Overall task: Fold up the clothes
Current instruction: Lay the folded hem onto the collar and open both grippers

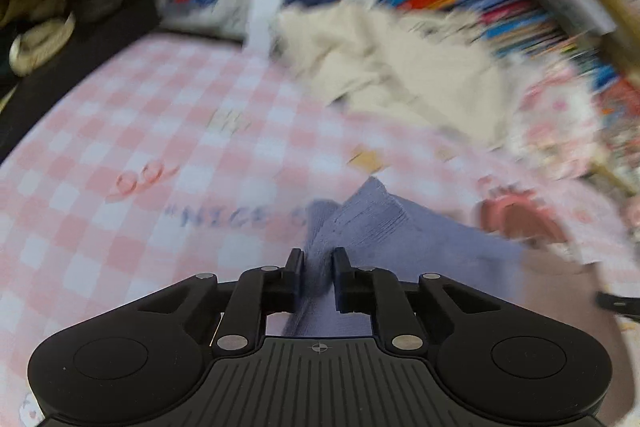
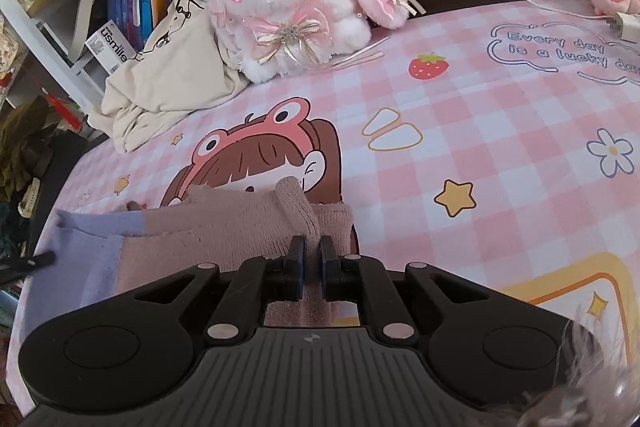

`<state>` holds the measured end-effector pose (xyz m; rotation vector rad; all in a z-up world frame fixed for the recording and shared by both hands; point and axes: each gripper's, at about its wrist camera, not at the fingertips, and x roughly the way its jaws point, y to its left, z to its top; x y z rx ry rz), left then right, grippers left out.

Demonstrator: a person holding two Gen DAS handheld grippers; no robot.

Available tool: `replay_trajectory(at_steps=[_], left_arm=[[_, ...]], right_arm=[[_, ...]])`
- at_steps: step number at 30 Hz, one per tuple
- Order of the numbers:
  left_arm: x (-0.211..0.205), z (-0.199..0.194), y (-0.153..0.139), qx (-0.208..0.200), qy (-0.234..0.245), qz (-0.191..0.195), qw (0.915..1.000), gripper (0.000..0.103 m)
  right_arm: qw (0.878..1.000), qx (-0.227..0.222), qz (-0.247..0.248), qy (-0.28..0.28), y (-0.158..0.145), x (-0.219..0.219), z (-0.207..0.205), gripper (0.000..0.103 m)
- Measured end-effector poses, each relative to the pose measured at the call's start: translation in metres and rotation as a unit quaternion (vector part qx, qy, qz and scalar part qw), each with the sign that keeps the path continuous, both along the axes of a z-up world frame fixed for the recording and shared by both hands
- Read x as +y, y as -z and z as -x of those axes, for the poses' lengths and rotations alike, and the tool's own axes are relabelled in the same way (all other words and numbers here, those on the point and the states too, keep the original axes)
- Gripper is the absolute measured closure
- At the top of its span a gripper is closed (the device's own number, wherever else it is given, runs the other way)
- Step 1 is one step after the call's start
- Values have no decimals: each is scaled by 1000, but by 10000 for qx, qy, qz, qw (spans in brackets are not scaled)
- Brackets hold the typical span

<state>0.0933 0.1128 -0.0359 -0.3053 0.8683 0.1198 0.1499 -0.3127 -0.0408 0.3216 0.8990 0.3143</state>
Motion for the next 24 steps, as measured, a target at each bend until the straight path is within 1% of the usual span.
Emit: replay_trajectory(at_steps=[1,2,4,5,6,7,8,9,11,12,13,14,16,18,19,20,21,22,24], left_arm=[[1,-5,6,84,-13,44,10000,84],[1,-7,8,68,-15,48,10000,82],[-2,-10,10,30,33,-107,9999,74],[-2,-9,9,40,44,-222,9997,64],[-2,-8,8,58,36,-336,9994,50],[0,-6,5,81,-46,-428,9990,46],[3,-2,0,47,-173,-474,9987,44],[6,2,-6,-8,-310,-511,9982,44],[10,21,-23,-339,-547,-499,9967,44],[9,31,-32,-546,-522,-462,9961,44],[5,40,-39,-699,-444,-441,9956,44],[0,49,-45,-819,-335,-420,9952,44],[-14,62,-52,-935,-84,-316,9951,43],[-31,70,-50,-916,162,-265,9953,32],[-39,72,-47,-885,275,-264,9953,31],[-46,74,-41,-825,396,-271,9954,31],[-52,74,-35,-720,457,-271,9960,31],[-55,73,-28,-558,405,-268,9973,31],[-58,72,-13,-249,289,-243,9990,36]], right_arm=[[10000,-5,29,-23,0,1,0,96],[10000,-10,54,-40,0,1,0,96],[9999,-19,104,-73,-1,2,-1,96],[9999,-22,117,-81,-1,3,-1,96],[9999,-22,123,-86,-1,3,-1,96],[9999,-23,137,-102,-1,3,-1,96],[9998,-30,150,-121,-2,3,-1,96],[9998,-66,132,-126,-4,3,0,92],[9997,-202,21,-96,-11,0,5,83],[9996,-259,-49,-94,-15,-1,9,72],[9994,-289,-109,-122,-19,-3,13,65],[9993,-307,-163,-164,-23,-4,18,65],[9994,-243,-113,-197,-23,-4,21,65],[9996,-159,-30,-219,-22,-3,24,65],[9997,-117,11,-230,-22,-3,26,72],[9997,-75,52,-242,-21,-3,27,92],[9996,-33,94,-253,-21,-3,28,95],[9995,-124,93,-274,-24,-3,32,95],[9977,-528,-30,-426,-39,-2,44,95]])
